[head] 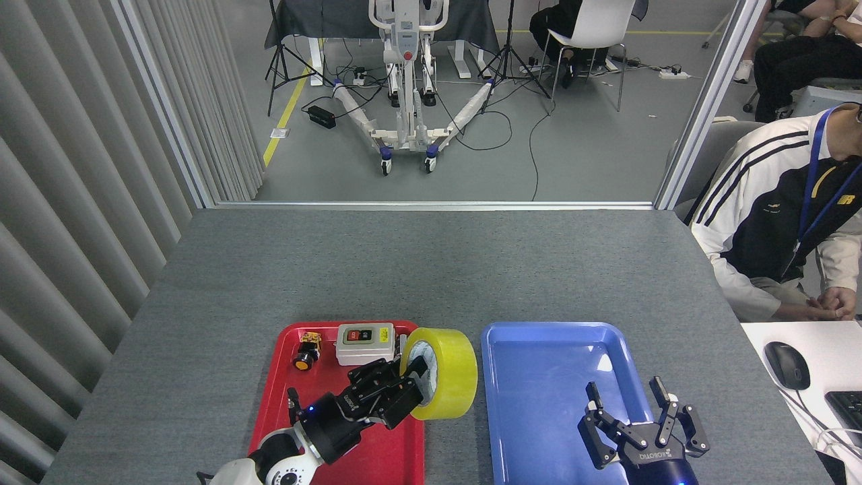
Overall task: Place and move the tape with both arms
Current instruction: 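Lift the tape roll with the left gripper toward the right gripper, then grasp the tape roll with the right gripper and release the left gripper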
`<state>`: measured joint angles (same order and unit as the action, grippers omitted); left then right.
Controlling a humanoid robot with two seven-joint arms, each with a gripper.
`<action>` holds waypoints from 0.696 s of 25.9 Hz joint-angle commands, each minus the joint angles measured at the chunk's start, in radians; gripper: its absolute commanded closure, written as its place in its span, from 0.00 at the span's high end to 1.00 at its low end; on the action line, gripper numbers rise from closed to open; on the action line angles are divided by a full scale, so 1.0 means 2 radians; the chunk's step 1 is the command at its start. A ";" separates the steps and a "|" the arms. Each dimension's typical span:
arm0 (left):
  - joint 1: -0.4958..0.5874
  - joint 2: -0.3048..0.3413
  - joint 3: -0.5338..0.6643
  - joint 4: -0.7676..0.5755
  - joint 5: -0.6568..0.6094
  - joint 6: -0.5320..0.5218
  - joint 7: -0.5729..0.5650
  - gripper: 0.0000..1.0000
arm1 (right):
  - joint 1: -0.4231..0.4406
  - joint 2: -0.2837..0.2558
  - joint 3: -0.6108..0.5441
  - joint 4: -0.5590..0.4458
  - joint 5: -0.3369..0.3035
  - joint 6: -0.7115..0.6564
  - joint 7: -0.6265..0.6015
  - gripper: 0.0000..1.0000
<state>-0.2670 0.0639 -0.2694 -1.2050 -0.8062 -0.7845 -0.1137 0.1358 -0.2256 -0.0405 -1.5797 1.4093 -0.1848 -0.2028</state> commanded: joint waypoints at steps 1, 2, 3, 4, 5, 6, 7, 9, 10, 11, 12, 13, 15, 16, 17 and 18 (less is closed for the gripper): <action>-0.001 -0.005 -0.026 0.000 0.001 0.000 0.002 0.00 | 0.001 -0.021 0.003 -0.002 0.000 -0.099 -0.042 0.99; -0.002 -0.008 -0.030 0.000 0.001 0.000 0.002 0.00 | 0.002 -0.021 0.004 -0.006 0.000 -0.122 -0.049 0.99; -0.003 -0.011 -0.031 0.001 0.000 0.000 0.002 0.00 | 0.006 -0.024 0.005 -0.008 0.000 -0.144 -0.053 0.99; -0.003 -0.012 -0.031 0.002 0.000 0.000 0.002 0.00 | 0.014 -0.028 0.006 -0.010 -0.001 -0.164 -0.058 0.99; -0.003 -0.012 -0.031 0.003 0.001 0.000 0.002 0.00 | 0.019 -0.036 0.010 -0.013 -0.001 -0.184 -0.064 0.99; -0.003 -0.012 -0.032 0.003 0.000 0.000 0.002 0.00 | 0.020 -0.043 0.016 -0.017 -0.001 -0.204 -0.071 0.99; -0.003 -0.012 -0.032 0.003 0.001 0.000 0.002 0.00 | 0.020 -0.049 0.026 -0.019 -0.001 -0.226 -0.077 0.99; -0.003 -0.012 -0.032 0.004 0.001 0.000 0.002 0.00 | 0.019 -0.056 0.040 -0.019 -0.001 -0.256 -0.081 0.99; -0.003 -0.012 -0.032 0.003 0.001 0.000 0.002 0.00 | 0.019 -0.058 0.048 -0.019 -0.001 -0.264 -0.081 0.99; -0.003 -0.012 -0.032 0.003 0.001 0.000 0.002 0.00 | 0.018 -0.058 0.057 -0.019 -0.001 -0.265 -0.081 0.99; -0.003 -0.012 -0.032 0.002 0.001 0.000 0.002 0.00 | 0.016 -0.059 0.066 -0.019 -0.001 -0.265 -0.081 0.99; -0.002 -0.012 -0.032 0.001 0.001 0.000 0.002 0.00 | 0.016 -0.060 0.074 -0.019 0.001 -0.265 -0.081 0.99; -0.002 -0.012 -0.032 0.000 0.001 0.000 0.002 0.00 | 0.013 -0.059 0.087 -0.019 0.003 -0.264 -0.080 0.99; -0.001 -0.011 -0.036 -0.002 0.001 0.000 0.003 0.00 | 0.009 -0.060 0.097 -0.019 0.003 -0.264 -0.080 0.99; -0.001 -0.010 -0.041 -0.003 0.001 0.000 0.005 0.00 | 0.002 -0.059 0.108 -0.019 0.003 -0.261 -0.080 0.99; 0.000 -0.010 -0.046 -0.004 0.001 0.000 0.005 0.00 | -0.003 -0.057 0.115 -0.018 0.006 -0.256 -0.080 0.99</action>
<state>-0.2704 0.0417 -0.3421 -1.2071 -0.8038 -0.7856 -0.1068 0.1524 -0.3426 0.1411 -1.6166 1.4143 -0.7077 -0.3631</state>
